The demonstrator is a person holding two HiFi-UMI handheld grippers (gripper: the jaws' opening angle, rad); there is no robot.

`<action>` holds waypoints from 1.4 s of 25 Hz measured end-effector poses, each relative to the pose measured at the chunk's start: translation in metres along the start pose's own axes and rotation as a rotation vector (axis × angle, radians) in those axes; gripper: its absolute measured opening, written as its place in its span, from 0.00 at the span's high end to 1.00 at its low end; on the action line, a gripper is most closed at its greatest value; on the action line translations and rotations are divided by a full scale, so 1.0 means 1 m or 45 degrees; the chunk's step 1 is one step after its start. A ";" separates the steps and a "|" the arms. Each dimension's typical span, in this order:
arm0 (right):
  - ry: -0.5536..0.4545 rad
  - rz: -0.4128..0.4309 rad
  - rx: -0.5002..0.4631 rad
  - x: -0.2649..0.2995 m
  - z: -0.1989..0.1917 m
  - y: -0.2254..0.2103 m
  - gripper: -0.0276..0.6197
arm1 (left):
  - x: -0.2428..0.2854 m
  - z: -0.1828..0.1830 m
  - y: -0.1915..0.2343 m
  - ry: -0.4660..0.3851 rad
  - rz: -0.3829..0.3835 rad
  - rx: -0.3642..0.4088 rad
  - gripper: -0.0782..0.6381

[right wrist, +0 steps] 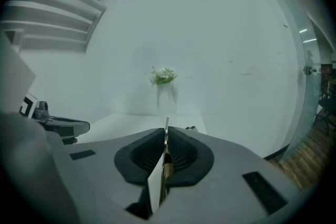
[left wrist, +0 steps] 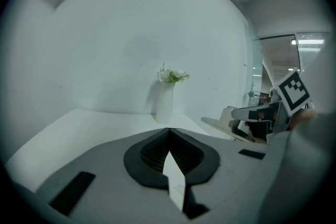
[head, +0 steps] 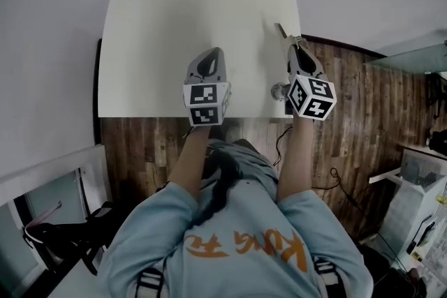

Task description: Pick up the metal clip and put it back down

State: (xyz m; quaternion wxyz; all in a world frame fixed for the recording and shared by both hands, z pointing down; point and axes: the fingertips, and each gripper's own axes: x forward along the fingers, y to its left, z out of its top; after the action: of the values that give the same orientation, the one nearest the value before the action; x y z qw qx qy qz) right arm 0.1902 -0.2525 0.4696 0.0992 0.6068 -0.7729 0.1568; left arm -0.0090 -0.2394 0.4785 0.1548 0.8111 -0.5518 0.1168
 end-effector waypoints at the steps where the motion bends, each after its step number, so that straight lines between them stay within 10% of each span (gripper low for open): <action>1: -0.015 -0.004 -0.007 -0.011 0.003 0.000 0.91 | -0.009 0.001 0.000 -0.015 0.011 -0.008 0.86; 14: -0.196 0.117 -0.092 -0.031 0.049 0.059 0.91 | -0.076 0.038 0.042 -0.162 0.174 0.009 0.86; 35: -0.096 0.237 -0.133 0.052 0.041 0.132 0.91 | -0.059 0.037 0.127 -0.151 0.246 -0.080 0.86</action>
State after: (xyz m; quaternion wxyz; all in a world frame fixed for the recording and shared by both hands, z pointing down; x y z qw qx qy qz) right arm 0.0509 -0.2858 0.4336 0.0867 0.5317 -0.8363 0.1019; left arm -0.1482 -0.2468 0.4385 0.1353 0.7545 -0.6389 0.0658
